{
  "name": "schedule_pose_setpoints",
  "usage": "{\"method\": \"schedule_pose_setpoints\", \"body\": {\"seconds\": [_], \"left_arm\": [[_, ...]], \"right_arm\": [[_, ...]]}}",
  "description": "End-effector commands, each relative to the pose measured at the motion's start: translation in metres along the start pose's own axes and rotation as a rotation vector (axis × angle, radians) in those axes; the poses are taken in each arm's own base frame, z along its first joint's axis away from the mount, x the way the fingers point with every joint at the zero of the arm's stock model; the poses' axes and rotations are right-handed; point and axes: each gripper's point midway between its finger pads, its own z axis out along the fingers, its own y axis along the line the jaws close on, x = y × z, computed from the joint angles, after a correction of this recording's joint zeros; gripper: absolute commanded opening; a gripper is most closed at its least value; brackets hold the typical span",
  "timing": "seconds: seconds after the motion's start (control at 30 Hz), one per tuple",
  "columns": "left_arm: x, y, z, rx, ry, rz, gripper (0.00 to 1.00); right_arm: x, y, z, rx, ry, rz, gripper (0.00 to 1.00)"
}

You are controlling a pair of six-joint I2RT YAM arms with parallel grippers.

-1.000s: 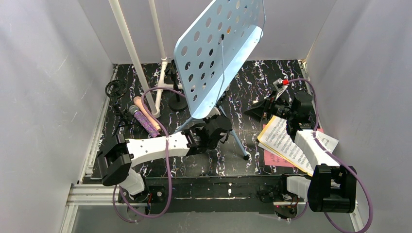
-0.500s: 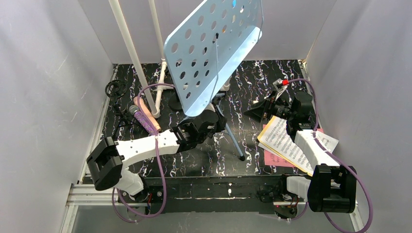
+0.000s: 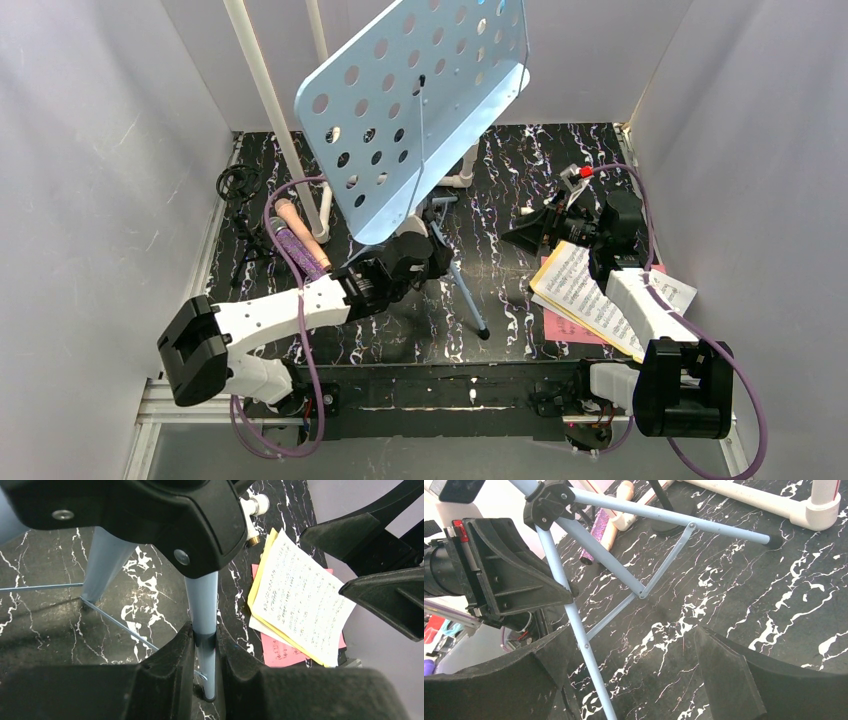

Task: Pack up the instrument practice props
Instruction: Adjust the music stand at the center of the board.

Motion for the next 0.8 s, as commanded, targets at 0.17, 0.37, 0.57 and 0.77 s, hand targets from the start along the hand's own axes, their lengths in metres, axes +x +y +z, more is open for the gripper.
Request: {"method": "schedule_pose_setpoints", "body": {"seconds": [0.17, 0.37, 0.57, 0.77], "left_arm": [[0.004, 0.036, -0.030, -0.063, 0.038, 0.075, 0.11], [-0.005, 0.035, -0.033, -0.054, -0.027, -0.031, 0.53], [-0.016, 0.030, -0.021, -0.083, -0.098, -0.129, 0.72], [-0.022, 0.037, -0.017, -0.307, -0.163, -0.123, 0.64]], "right_arm": [[0.000, 0.010, 0.002, -0.055, -0.001, -0.037, 1.00], [-0.001, 0.010, 0.002, -0.057, -0.001, -0.039, 1.00], [0.000, 0.010, 0.002, -0.055, -0.001, -0.037, 1.00], [0.000, 0.009, 0.002, -0.053, -0.002, -0.035, 1.00]]}}
